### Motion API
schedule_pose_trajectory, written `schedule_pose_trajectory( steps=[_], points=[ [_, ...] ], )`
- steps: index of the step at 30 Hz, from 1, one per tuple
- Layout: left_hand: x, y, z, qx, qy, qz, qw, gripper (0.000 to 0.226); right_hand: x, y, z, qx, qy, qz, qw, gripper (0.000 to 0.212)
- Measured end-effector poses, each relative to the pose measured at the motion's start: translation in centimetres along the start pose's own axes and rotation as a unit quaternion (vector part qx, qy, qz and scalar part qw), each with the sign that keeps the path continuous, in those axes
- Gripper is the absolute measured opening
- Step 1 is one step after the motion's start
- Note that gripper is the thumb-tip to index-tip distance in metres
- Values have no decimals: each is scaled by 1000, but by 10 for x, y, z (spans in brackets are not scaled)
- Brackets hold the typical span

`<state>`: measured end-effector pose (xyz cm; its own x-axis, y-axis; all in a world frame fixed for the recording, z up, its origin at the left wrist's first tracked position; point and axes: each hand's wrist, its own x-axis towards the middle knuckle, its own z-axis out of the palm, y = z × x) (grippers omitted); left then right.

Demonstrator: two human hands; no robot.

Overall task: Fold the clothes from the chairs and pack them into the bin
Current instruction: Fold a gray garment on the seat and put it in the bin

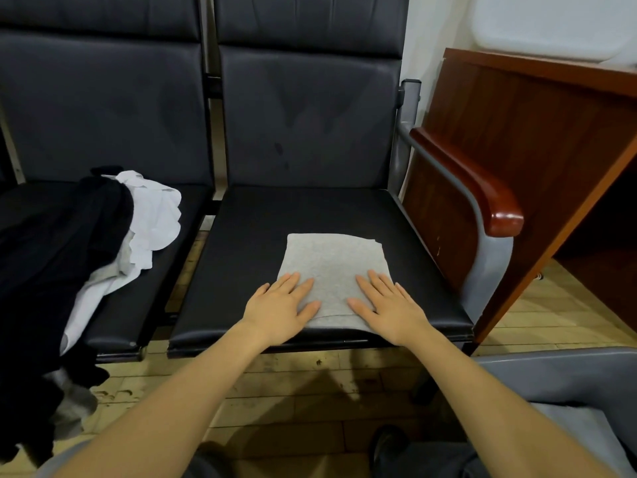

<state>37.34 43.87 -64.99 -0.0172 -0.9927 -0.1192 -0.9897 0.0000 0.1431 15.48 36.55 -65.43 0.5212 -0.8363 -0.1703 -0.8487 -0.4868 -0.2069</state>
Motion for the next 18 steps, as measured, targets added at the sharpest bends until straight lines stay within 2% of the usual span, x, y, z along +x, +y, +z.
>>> schedule_pose_trajectory(
  steps=[3,6,8,10,11,14,18],
  points=[
    [-2,1,-9,13,24,8,1000,59,-7,-1,-6,-21,33,5,999,65],
    [-4,0,-19,15,66,8,998,50,-11,-4,-17,-18,84,-3,996,50],
    [-6,-2,-20,-56,97,-19,994,42,-9,-4,-21,63,93,-5,994,42],
    [-5,-4,-18,-152,149,-56,976,32,-8,0,-20,154,133,28,979,34],
    [-2,-4,-17,-162,182,-65,968,30,-7,2,-19,154,162,55,973,32],
    [11,-7,-8,-124,231,-103,959,33,-1,7,-14,70,171,115,976,40],
    [27,-6,0,-105,201,-145,963,38,11,-5,-11,76,148,124,978,48]
  ],
)
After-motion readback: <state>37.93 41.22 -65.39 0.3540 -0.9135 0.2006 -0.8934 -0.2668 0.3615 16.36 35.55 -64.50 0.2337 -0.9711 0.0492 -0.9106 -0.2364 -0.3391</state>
